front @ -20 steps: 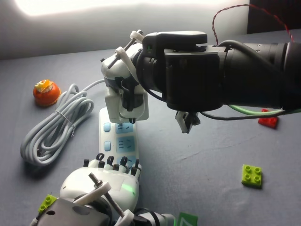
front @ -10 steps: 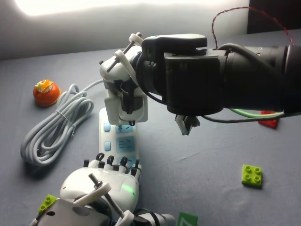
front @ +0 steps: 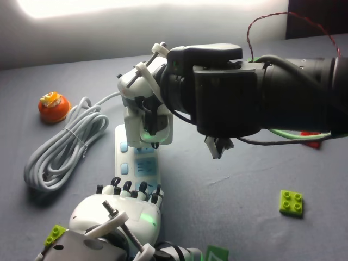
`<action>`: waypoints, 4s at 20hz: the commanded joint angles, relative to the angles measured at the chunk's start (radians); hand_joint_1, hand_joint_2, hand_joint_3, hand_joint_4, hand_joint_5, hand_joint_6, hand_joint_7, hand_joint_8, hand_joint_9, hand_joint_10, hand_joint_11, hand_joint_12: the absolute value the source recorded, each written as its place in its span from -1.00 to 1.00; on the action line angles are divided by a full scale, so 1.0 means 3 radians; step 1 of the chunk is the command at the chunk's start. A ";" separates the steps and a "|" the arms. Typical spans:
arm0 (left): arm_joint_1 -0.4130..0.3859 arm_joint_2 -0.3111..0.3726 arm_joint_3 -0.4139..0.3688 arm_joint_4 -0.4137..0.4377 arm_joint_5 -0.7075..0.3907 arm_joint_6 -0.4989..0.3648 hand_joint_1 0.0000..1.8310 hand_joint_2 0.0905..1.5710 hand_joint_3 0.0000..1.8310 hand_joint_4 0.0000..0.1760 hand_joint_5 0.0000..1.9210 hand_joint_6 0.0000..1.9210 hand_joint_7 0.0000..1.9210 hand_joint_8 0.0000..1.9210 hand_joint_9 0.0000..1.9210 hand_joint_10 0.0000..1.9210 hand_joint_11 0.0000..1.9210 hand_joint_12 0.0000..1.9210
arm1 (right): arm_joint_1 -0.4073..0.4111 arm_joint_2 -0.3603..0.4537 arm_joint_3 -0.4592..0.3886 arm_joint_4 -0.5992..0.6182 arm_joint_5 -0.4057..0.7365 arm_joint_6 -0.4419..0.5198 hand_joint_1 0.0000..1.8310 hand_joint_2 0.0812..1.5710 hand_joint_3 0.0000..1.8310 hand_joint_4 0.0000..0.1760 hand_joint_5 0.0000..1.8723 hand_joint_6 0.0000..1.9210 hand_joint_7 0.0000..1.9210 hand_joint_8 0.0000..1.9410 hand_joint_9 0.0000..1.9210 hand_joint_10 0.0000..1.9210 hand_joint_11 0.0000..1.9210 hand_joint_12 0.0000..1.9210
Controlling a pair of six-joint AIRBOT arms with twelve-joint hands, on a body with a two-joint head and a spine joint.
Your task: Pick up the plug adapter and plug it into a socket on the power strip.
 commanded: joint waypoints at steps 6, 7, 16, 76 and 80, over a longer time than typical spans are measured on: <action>0.0022 0.0020 -0.0023 0.0103 -0.0084 0.0021 -1.00 0.52 -1.00 -1.00 -0.88 -1.00 -0.88 -1.00 -0.90 -1.00 -1.00 -0.69 | -0.0033 -0.0174 0.0141 -0.0188 -0.0113 -0.0005 0.33 0.48 -1.00 -1.00 -0.16 0.17 -0.05 0.34 -0.16 0.28 -0.30 0.63; 0.0022 0.0020 -0.0022 0.0103 -0.0084 0.0021 -1.00 0.52 -1.00 -1.00 -0.88 -1.00 -0.88 -1.00 -0.90 -1.00 -1.00 -0.69 | -0.0053 -0.0184 0.0144 -0.0188 -0.0113 -0.0005 0.33 0.49 -1.00 -1.00 -0.17 0.18 -0.06 0.36 -0.16 0.29 -0.31 0.65; 0.0039 0.0025 -0.0048 0.0100 -0.0098 -0.0005 -1.00 0.53 -1.00 -1.00 -0.87 -1.00 -0.89 -1.00 -0.90 -1.00 -1.00 -0.69 | -0.0139 -0.0211 0.0123 -0.0188 -0.0113 -0.0005 0.32 0.49 -1.00 -1.00 -0.16 0.18 -0.07 0.36 -0.19 0.28 -0.34 0.67; -0.0147 0.0225 -0.0086 0.0035 -0.0195 0.0081 -1.00 0.53 -1.00 -1.00 -0.89 -1.00 -0.90 -0.99 -0.92 -1.00 -1.00 -0.75 | 0.0272 0.2765 -0.2624 -0.1078 -0.0130 -0.0012 -0.56 0.28 -0.99 -1.00 -0.79 -0.98 -0.74 -0.98 -0.72 -0.98 -1.00 -0.15; -0.0269 0.0233 -0.0069 -0.0078 -0.0245 0.0225 -1.00 0.53 -1.00 -1.00 -0.88 -1.00 -0.89 -1.00 -0.91 -1.00 -1.00 -0.72 | 0.0149 0.2859 -0.2652 -0.1494 -0.0245 0.0381 -0.60 0.31 -1.00 -1.00 -0.76 -0.99 -0.72 -0.99 -0.70 -0.99 -1.00 -0.12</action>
